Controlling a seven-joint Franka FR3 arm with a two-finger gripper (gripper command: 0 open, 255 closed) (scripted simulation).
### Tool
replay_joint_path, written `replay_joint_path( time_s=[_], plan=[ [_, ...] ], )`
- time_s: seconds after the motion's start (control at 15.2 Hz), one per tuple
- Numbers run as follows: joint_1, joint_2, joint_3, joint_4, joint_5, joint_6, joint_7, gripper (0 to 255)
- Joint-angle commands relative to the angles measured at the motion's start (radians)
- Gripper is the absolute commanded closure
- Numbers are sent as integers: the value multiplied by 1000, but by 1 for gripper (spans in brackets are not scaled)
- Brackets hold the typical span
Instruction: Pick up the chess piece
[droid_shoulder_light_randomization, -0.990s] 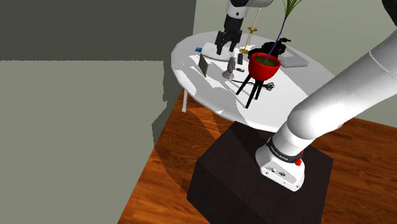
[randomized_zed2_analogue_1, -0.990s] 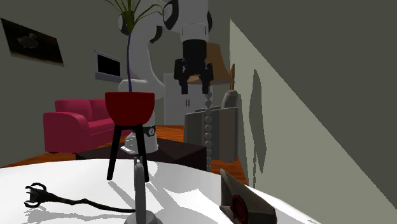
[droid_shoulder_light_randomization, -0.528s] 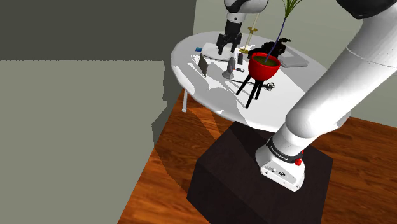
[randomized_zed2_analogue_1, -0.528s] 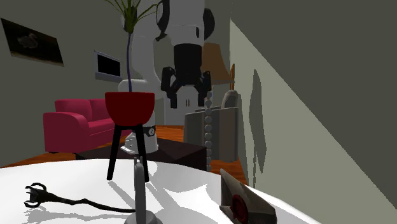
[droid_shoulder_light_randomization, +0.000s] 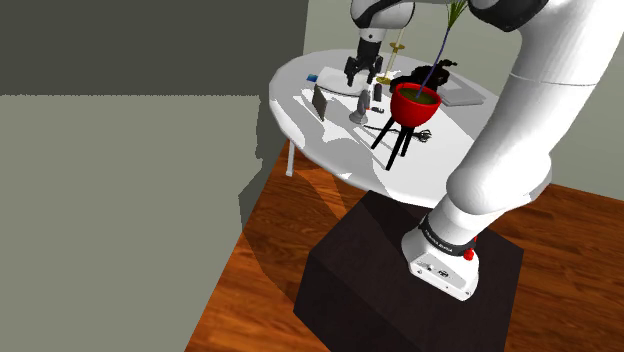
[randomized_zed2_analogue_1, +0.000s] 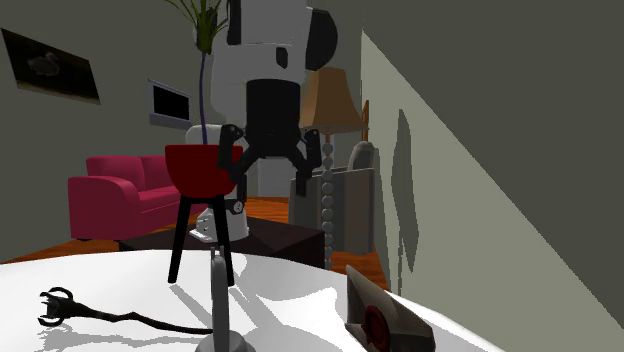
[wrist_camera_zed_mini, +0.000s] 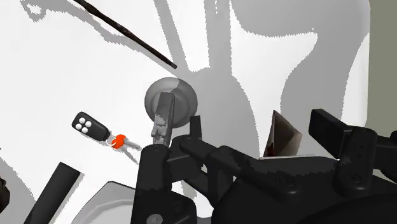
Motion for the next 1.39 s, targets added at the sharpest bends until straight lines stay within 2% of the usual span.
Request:
replay_joint_path(
  time_s=[0.0, 0.46, 1.06, 1.12, 1.32],
  plan=[
    [-24, 75, -12, 78, 16, -8, -8, 0],
    [-112, 304, -37, 330, 63, -47, -14, 0],
    [-116, 350, -29, 297, 76, 31, -19, 0],
    [-116, 350, -29, 295, 76, 33, -19, 255],
    [-116, 351, -29, 298, 76, 31, -20, 255]
  ],
)
